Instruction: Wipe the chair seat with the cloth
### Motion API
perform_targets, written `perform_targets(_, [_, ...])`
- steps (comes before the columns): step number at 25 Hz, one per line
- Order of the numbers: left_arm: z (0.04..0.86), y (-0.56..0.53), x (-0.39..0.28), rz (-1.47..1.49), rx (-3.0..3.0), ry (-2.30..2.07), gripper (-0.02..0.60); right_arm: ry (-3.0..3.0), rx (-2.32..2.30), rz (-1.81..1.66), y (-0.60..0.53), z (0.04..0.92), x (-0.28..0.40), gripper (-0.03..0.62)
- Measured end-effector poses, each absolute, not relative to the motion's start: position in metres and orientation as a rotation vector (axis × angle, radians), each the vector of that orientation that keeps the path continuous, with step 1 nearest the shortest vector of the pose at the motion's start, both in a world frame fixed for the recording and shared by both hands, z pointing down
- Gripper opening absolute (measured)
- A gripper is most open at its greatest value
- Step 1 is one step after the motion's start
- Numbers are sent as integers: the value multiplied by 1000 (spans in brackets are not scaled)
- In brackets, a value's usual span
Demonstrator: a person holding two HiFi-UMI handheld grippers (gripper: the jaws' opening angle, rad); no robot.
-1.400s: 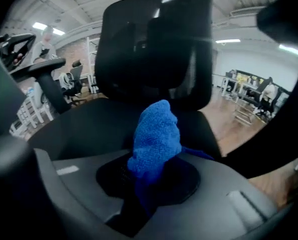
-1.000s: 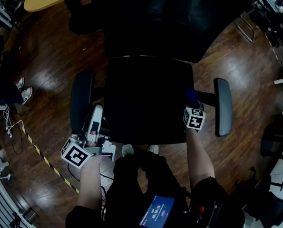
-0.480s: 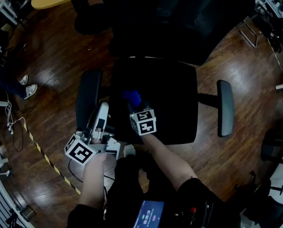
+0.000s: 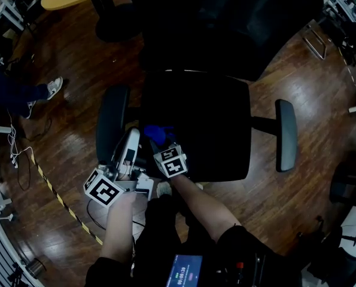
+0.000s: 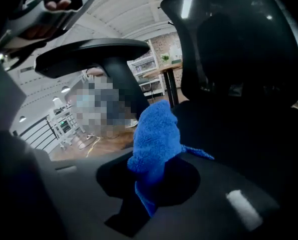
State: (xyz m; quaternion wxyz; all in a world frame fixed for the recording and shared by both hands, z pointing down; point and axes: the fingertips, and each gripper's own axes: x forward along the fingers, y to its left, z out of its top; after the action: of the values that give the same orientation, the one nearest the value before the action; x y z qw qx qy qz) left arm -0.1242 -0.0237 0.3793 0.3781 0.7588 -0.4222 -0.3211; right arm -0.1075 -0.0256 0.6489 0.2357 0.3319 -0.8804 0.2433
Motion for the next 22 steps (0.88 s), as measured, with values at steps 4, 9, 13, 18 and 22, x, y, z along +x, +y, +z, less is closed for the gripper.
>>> perform_targets(4, [379, -27, -115, -813, 1941, -1056, -8, -2268, 1081, 665, -38, 667, -6, 83])
perform_targets(9, [375, -32, -109, -813, 1950, -1049, -8, -2053, 1420, 687, -52, 663, 161, 83])
perform_targets(13, [374, -34, -109, -812, 1954, -1046, -8, -1929, 1610, 660, -51, 650, 245, 83])
perform_targets(18, [372, -35, -108, -810, 1958, -1037, -8, -1888, 1629, 631, -53, 651, 253, 83])
perform_targets(22, [371, -33, -105, -816, 1957, -1034, -8, -1860, 1618, 594, -51, 650, 259, 83])
